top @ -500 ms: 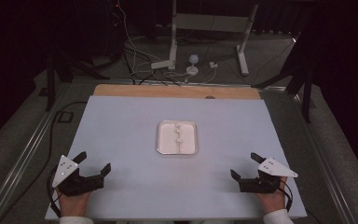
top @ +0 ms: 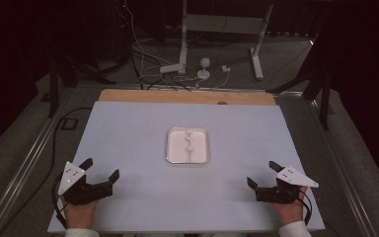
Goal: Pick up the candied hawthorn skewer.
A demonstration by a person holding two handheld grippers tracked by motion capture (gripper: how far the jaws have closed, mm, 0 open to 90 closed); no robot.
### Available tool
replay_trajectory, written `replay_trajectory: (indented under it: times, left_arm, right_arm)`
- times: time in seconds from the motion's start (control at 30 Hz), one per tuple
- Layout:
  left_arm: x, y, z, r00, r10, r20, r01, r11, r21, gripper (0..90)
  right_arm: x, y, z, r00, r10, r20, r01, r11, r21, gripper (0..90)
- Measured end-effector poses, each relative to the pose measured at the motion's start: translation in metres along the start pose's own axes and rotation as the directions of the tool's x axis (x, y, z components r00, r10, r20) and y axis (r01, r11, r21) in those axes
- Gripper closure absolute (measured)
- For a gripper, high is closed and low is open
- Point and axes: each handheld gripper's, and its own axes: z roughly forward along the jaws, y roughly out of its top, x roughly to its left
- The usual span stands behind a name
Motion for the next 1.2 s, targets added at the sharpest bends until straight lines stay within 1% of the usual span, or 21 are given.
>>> replay_trajectory:
  times: [0.1, 0.13, 0.17, 0.2, 0.27, 0.33, 0.4, 0.5, 0.67, 0.83, 0.93, 1.03, 1.2]
  left_arm:
    - [-0.004, 0.010, 0.007, 0.9996, 0.000, 0.028, -0.001, 0.9999, 0.012, 0.4]
    - [-0.008, 0.016, 0.014, 0.9983, 0.001, 0.058, -0.001, 0.9999, 0.016, 0.4]
    - [-0.008, 0.016, 0.014, 0.9983, 0.001, 0.058, -0.001, 0.9999, 0.016, 0.4]
    - [-0.010, 0.019, 0.018, 0.9976, 0.002, 0.069, -0.003, 0.9998, 0.019, 0.4]
    - [-0.016, 0.025, 0.028, 0.9962, 0.010, 0.087, -0.013, 0.9992, 0.037, 0.4]
    - [-0.023, 0.030, 0.039, 0.9944, 0.008, 0.106, -0.014, 0.9983, 0.056, 0.4]
    - [-0.029, 0.034, 0.050, 0.9921, 0.009, 0.125, -0.017, 0.9976, 0.068, 0.4]
    - [-0.038, 0.039, 0.066, 0.9897, 0.017, 0.142, -0.028, 0.9966, 0.077, 0.4]
    - [-0.053, 0.043, 0.088, 0.9869, 0.011, 0.161, -0.026, 0.9951, 0.095, 0.4]
    - [-0.067, 0.046, 0.109, 0.9836, 0.026, 0.179, -0.049, 0.9909, 0.125, 0.4]
    - [-0.076, 0.047, 0.122, 0.9825, 0.043, 0.181, -0.068, 0.9883, 0.136, 0.4]
    - [-0.085, 0.045, 0.135, 0.9817, 0.067, 0.178, -0.095, 0.9833, 0.155, 0.4]
    - [-0.096, 0.041, 0.156, 0.9809, 0.075, 0.180, -0.111, 0.9724, 0.205, 0.4]
  right_arm:
    - [-0.001, 0.000, 0.000, 1.0000, 0.004, 0.002, -0.004, 1.000, 0.003, 0.0]
    - [-0.001, 0.000, 0.000, 1.0000, 0.004, 0.002, -0.004, 1.000, 0.004, 0.0]
    - [-0.001, 0.000, 0.000, 1.0000, 0.004, 0.002, -0.004, 1.000, 0.004, 0.0]
    - [-0.001, -0.001, 0.000, 1.0000, 0.003, -0.001, -0.003, 1.000, 0.005, 0.0]
    - [-0.001, -0.001, 0.001, 1.0000, 0.003, -0.001, -0.003, 1.000, 0.008, 0.0]
    - [-0.001, -0.001, 0.001, 1.0000, 0.003, -0.001, -0.003, 1.000, 0.009, 0.0]
    - [0.000, -0.001, 0.001, 1.0000, 0.004, 0.000, -0.004, 1.000, 0.012, 0.0]
    - [-0.001, -0.001, 0.002, 1.0000, 0.001, 0.002, -0.001, 1.000, 0.014, 0.0]
    - [-0.001, -0.001, 0.001, 1.0000, 0.002, 0.002, -0.002, 1.000, 0.015, 0.0]
    - [-0.001, -0.001, -0.001, 1.0000, 0.006, 0.004, -0.006, 1.000, 0.009, 0.0]
    - [-0.001, -0.001, -0.001, 1.0000, 0.006, 0.005, -0.006, 1.000, 0.009, 0.0]
    - [-0.001, -0.001, -0.001, 1.0000, 0.005, 0.004, -0.005, 1.000, 0.012, 0.0]
    - [0.000, -0.001, -0.001, 1.0000, -0.002, 0.003, 0.002, 1.000, 0.014, 0.0]
